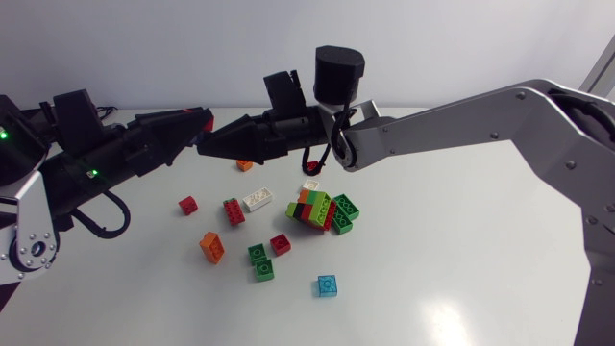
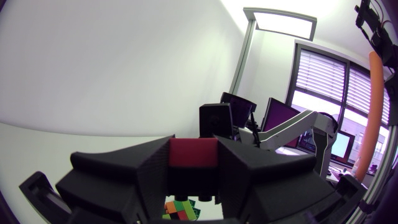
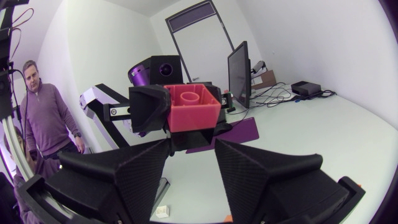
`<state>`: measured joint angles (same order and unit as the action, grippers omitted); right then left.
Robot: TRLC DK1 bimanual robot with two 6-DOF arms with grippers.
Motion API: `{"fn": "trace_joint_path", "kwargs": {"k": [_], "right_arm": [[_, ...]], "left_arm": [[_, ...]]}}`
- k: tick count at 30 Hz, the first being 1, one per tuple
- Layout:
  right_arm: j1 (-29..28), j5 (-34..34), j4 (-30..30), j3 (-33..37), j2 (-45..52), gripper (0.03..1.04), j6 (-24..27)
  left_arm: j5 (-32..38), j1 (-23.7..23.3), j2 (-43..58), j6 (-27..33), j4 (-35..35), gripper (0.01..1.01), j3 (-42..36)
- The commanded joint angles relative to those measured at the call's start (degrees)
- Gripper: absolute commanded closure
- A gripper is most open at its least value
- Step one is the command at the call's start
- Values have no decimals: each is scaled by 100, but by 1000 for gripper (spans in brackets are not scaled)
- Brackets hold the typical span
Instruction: Disassemble duplo
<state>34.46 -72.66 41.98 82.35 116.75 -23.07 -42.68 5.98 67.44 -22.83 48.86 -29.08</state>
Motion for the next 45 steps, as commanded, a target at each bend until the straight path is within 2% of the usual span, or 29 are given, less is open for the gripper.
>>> {"fn": "trace_joint_path", "kwargs": {"k": [1,2,5,45], "right_arm": [[-62,-20,47,45,129,559,66],[-71,-20,47,45,129,552,66],[-88,-20,47,53,102,425,48],[-106,-81,83,71,41,431,83]], "left_arm": [[-30,-62,-55,-143,62,1005,52],[-30,-53,-38,-143,62,1005,52],[-30,-35,15,-152,53,1005,52],[-39,132,191,-169,53,1005,16]]}}
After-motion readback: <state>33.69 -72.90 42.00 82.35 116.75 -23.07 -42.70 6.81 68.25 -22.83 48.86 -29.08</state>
